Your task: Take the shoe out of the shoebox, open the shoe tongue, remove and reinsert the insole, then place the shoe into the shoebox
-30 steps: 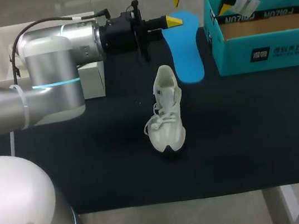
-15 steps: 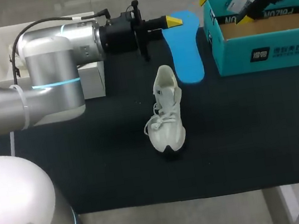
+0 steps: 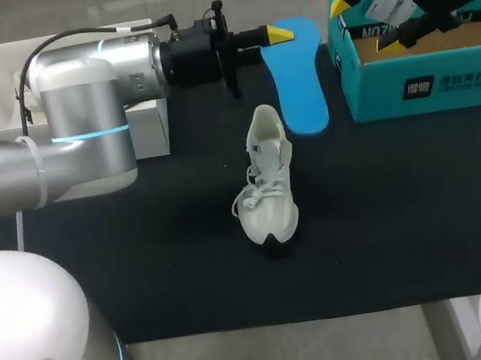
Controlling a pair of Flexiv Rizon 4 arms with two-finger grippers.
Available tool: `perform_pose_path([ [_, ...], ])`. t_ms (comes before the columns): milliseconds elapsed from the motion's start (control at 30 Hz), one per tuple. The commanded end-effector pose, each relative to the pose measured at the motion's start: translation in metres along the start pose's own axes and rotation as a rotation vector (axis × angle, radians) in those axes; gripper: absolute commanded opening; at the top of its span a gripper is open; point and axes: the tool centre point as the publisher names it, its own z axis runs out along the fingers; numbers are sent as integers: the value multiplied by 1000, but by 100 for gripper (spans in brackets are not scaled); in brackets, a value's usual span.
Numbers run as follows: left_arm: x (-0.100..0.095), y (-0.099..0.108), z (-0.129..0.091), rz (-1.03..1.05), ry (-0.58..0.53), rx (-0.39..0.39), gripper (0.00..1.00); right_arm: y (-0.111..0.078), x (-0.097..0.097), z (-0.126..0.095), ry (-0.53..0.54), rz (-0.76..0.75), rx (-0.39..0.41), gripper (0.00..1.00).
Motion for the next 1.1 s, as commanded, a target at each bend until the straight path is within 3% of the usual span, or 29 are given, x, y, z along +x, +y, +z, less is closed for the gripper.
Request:
perform_pose_path([
  [33,0,-1,0,0,-2,-2,0,1,-12,15,669,-44,-41,100],
  [300,0,-1,0,0,-2,-2,0,8,-20,14,947,-50,-9,100],
  [633,0,-1,0,0,-2,-2,0,6,-22,-6,1201,34,258,100],
  [800,0,-1,0,0,-2,-2,0,5,-23,-5,1182,51,390,100],
  [1000,0,-1,0,0,-2,-2,0,6,-36,-2,1103,64,367,100],
  [1100,0,-1,0,0,-2,-2,0,8,-41,3,1002,61,363,100],
])
